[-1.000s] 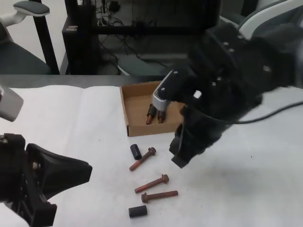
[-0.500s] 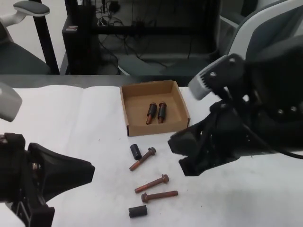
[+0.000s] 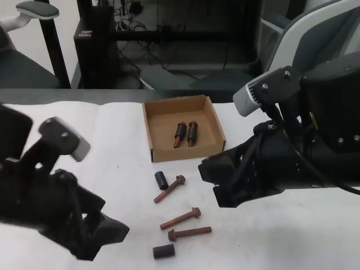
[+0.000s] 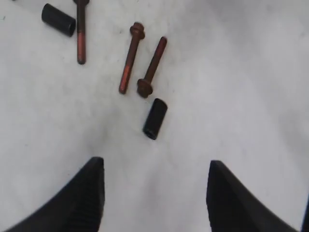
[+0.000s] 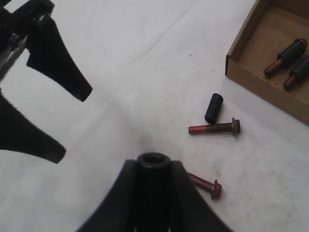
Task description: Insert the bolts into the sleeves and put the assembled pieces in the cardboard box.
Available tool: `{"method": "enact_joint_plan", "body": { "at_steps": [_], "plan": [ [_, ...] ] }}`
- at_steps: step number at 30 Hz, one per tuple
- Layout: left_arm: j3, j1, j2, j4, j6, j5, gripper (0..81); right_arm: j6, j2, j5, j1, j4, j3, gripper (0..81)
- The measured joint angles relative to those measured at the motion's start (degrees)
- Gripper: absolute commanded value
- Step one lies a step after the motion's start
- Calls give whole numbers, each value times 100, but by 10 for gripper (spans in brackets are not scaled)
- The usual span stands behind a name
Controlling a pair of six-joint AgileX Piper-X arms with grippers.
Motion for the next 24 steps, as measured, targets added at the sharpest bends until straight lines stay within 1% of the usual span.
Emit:
{"method": "enact_joint_plan", "body": {
  "at_steps": [3,8,17,24],
  "plan": [
    [-497,-183,584,163,556,-404,592,0,0,-100,0,0,0,6],
    [-1285,-517,1593,250,991,-784,592,-35,0,-188,0,0,0,6],
    [-2217,-987,2552,362,1214,-845,592,-227,0,-334,0,0,0,6],
    [-2337,-1267,3028,473,1279,-860,592,-257,0,-354,0,0,0,6]
  ]
}}
